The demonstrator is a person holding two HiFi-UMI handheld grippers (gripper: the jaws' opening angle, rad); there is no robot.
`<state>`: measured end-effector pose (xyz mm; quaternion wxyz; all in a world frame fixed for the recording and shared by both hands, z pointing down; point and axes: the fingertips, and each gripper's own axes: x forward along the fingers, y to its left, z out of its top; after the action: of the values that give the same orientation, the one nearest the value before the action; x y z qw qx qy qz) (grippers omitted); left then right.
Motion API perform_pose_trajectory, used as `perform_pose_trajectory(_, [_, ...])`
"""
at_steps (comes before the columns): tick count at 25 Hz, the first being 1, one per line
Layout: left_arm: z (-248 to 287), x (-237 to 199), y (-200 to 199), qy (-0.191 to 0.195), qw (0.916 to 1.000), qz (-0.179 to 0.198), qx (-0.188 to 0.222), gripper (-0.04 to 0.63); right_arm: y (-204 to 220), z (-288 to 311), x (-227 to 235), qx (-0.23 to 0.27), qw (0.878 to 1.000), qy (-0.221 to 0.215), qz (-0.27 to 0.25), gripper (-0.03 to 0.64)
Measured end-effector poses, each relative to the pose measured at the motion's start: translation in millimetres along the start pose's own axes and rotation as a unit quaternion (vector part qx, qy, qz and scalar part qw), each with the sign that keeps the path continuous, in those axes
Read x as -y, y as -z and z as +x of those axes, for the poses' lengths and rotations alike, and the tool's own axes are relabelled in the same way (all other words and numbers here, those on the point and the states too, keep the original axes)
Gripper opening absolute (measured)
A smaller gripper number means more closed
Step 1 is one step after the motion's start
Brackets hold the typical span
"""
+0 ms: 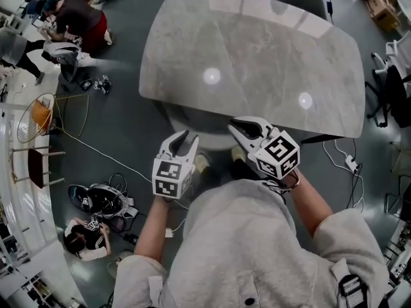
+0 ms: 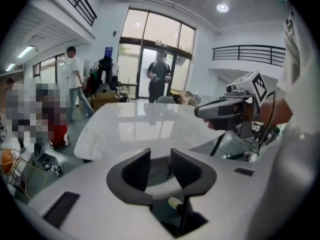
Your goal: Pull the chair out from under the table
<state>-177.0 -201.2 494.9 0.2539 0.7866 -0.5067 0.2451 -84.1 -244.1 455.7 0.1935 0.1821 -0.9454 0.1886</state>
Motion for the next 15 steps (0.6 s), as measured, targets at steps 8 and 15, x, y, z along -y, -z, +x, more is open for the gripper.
perform_pose_trajectory(8, [37, 13, 81, 0.177, 0.9597, 0.104, -0.193, 0.284, 99, 35, -20, -0.183, 0.977, -0.109, -0.027, 0.171])
perform_pose_trajectory(15, [71, 8, 139, 0.235, 0.8649, 0.313, -0.314, 0.32, 193, 63, -27, -0.356, 0.912, -0.146, -0.139, 0.215])
